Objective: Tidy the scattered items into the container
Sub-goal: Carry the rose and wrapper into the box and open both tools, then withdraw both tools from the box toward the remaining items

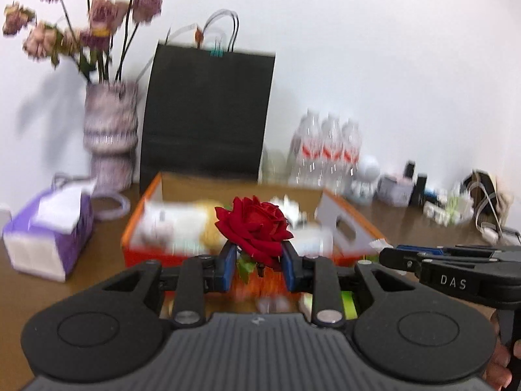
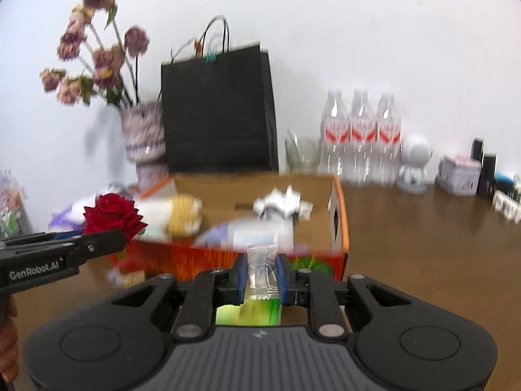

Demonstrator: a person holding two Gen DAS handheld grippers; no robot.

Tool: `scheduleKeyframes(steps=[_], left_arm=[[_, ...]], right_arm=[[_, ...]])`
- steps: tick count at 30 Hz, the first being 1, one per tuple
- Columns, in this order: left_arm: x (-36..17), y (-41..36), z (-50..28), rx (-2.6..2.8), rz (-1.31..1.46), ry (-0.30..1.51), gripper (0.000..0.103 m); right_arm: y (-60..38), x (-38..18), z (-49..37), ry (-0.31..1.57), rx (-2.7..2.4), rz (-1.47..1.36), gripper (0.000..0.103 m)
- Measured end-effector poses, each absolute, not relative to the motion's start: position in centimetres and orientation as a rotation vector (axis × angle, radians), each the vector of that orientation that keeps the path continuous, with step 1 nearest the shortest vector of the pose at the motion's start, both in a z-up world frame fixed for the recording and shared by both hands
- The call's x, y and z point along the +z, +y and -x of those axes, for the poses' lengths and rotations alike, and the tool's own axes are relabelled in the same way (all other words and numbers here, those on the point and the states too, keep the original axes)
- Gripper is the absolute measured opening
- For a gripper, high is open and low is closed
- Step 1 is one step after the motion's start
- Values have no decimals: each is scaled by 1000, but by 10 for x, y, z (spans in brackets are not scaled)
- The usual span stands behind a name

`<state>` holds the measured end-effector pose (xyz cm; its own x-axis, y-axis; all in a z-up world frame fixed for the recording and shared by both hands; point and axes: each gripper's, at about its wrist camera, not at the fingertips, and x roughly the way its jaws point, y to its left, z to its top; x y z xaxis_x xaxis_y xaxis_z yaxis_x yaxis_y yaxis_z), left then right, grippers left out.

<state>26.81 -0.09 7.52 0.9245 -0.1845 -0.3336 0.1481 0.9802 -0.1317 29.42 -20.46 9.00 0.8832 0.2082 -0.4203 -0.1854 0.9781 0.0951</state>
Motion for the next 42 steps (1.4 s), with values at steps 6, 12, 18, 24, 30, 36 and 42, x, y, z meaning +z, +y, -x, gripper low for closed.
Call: scheduleKeyframes(steps=[6, 12, 18, 24, 30, 36, 42], left_arm=[[84, -1, -309, -155, 147, 338, 30], [65, 15, -366, -114, 168, 401, 30], [52, 14, -391, -140, 140, 446, 30], [41, 3, -401, -160, 75, 463, 31], [40, 0, -399, -94, 73, 444, 96], [47, 2, -392, -55, 68, 400, 103], [51, 4, -392, -45, 75, 401, 103]], right_arm=[[-203, 103, -341, 437, 180, -76, 17], [-205, 92, -388, 479, 162, -93, 17], [-200, 78, -425, 547, 172, -98, 17], [-195, 68, -441, 582, 176, -74, 18], [-199, 66, -446, 612, 164, -90, 86], [-201, 73, -441, 580, 133, -70, 100], [-205, 76, -441, 583, 149, -92, 102]])
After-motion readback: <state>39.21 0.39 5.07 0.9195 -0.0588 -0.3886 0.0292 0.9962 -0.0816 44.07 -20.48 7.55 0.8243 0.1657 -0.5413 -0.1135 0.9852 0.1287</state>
